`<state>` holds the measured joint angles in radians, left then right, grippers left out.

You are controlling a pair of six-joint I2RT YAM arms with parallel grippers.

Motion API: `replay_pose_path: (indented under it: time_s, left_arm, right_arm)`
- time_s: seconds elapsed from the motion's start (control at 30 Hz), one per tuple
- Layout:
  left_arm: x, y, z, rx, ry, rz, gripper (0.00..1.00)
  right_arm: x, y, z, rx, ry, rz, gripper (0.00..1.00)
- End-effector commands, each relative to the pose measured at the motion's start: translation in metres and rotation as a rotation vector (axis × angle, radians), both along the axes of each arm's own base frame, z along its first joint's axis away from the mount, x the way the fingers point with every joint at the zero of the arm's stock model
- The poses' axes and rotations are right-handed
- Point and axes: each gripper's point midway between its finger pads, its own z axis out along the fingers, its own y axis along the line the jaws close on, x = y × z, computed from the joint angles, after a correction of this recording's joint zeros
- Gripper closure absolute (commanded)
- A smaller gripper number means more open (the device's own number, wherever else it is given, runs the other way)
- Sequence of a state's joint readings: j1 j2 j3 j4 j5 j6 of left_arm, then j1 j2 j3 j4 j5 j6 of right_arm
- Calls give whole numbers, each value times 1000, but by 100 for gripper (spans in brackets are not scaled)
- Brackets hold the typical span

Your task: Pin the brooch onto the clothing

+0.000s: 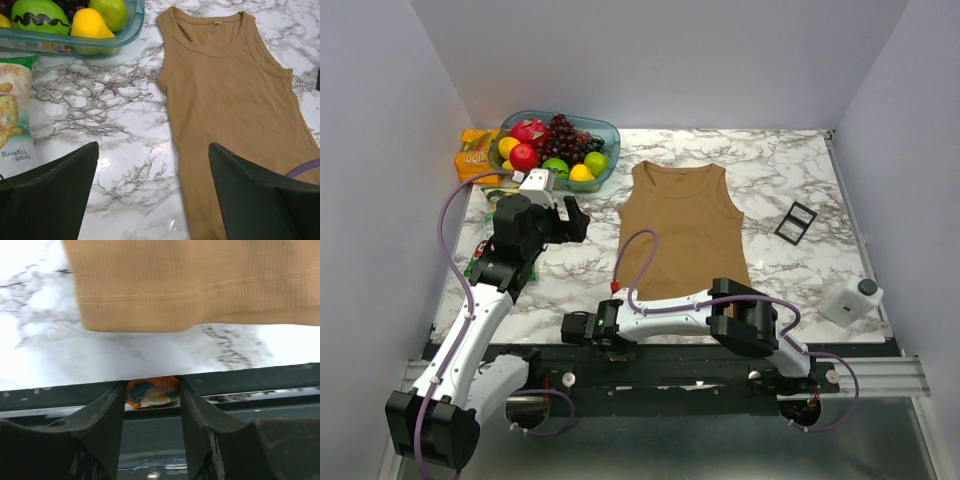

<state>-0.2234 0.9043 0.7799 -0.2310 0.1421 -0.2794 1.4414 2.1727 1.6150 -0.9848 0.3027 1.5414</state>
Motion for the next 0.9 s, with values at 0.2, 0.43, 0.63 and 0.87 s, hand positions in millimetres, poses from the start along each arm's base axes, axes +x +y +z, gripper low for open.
replay_pose_path:
  time_s: [0.2, 0.43, 0.63, 0.87]
  left_arm:
    - [2, 2, 16, 2, -45, 6, 1]
    - [3, 1, 13, 3, -37, -1, 1]
    - [3, 1, 12, 4, -34, -5, 1]
    - [3, -1, 11, -1, -29, -12, 1]
  right_arm:
    - [9, -34, 50, -49, -113, 23, 54]
    - [23, -37, 62, -8, -144, 24, 53]
    - [6, -48, 21, -29, -35, 28, 45]
    - [3, -33, 5, 30, -22, 59, 38]
